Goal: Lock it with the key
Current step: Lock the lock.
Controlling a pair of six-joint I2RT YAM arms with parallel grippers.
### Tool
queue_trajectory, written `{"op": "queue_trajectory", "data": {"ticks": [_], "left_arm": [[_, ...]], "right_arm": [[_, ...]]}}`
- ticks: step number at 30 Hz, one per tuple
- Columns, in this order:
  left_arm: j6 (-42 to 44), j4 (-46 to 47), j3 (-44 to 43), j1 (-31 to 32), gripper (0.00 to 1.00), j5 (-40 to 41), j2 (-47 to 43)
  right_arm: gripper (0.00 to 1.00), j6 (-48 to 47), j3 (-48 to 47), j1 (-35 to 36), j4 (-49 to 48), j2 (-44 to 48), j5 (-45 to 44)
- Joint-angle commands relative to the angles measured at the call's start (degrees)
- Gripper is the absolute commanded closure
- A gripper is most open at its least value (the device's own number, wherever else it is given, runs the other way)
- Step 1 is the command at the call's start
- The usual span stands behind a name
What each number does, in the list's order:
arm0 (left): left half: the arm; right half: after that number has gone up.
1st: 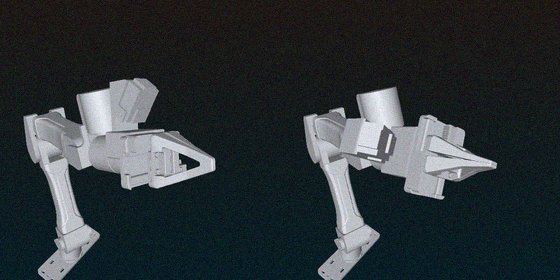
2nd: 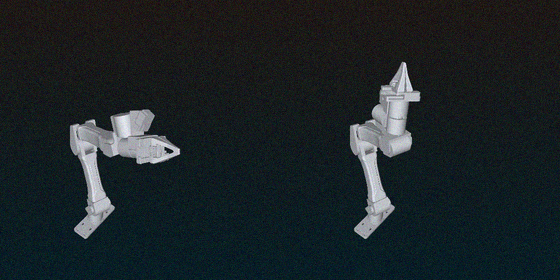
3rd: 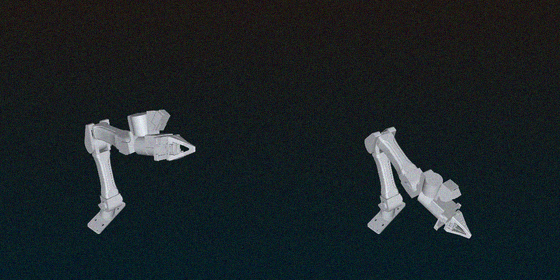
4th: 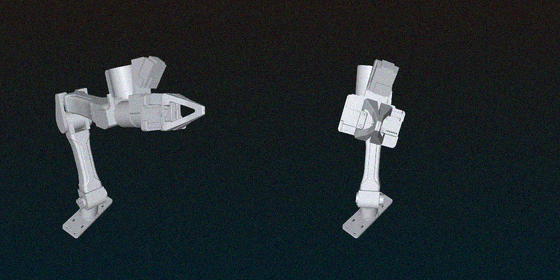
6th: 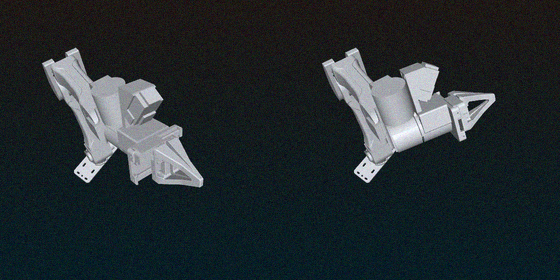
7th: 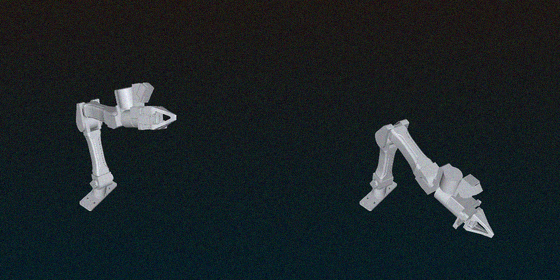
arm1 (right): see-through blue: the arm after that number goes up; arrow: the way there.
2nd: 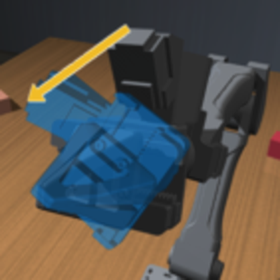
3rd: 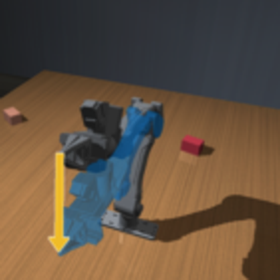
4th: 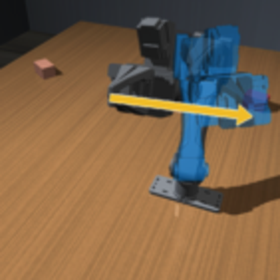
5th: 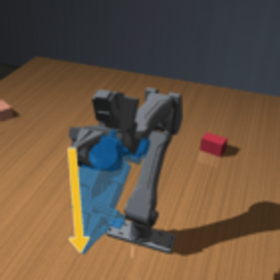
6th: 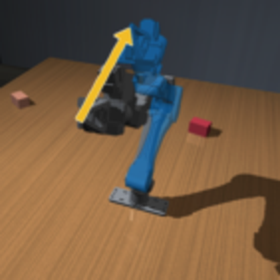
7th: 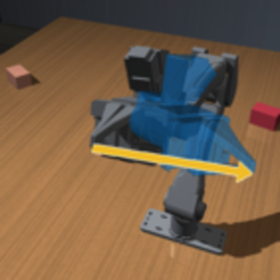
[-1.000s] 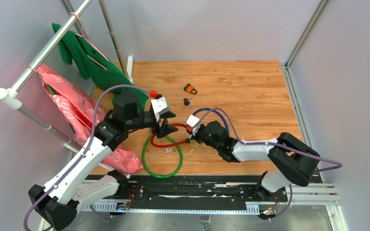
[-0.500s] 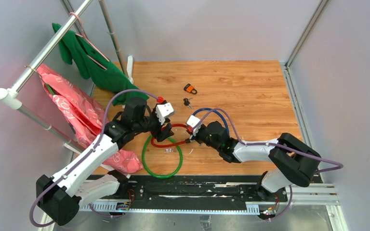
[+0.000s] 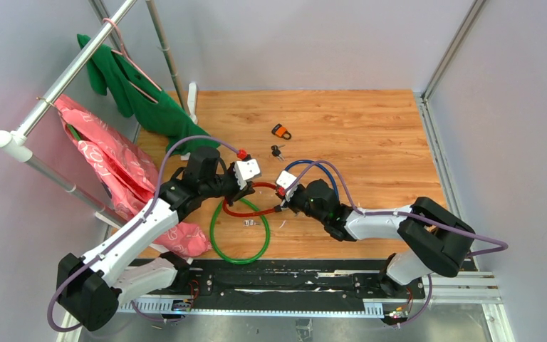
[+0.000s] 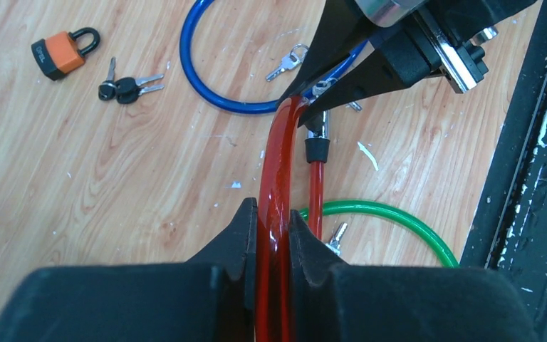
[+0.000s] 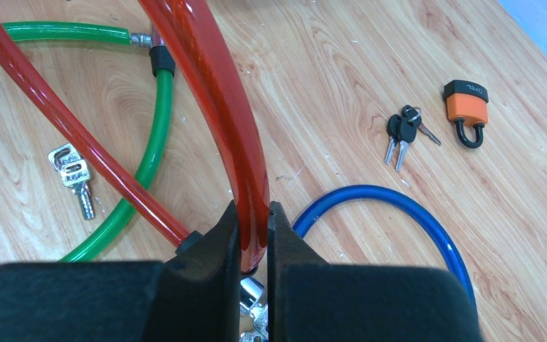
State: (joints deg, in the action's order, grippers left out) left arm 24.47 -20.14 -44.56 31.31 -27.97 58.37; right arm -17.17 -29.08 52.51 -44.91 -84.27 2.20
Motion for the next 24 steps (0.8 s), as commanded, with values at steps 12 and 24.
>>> {"op": "queue_trajectory", "data": {"ticks": [12,24], "left_arm": [[9.2,-0.16,2.65,-0.19,1.0,-2.14,-1.12],[16.53,-3.71,3.75,-0.16,1.0,-2.49,-2.3]], "right_arm": [[0.92,0.95,0.59,0.22,13.09,0.27,2.26],[0.3,2.05,-1.42,0.05,21.41,5.66,4.06]]}}
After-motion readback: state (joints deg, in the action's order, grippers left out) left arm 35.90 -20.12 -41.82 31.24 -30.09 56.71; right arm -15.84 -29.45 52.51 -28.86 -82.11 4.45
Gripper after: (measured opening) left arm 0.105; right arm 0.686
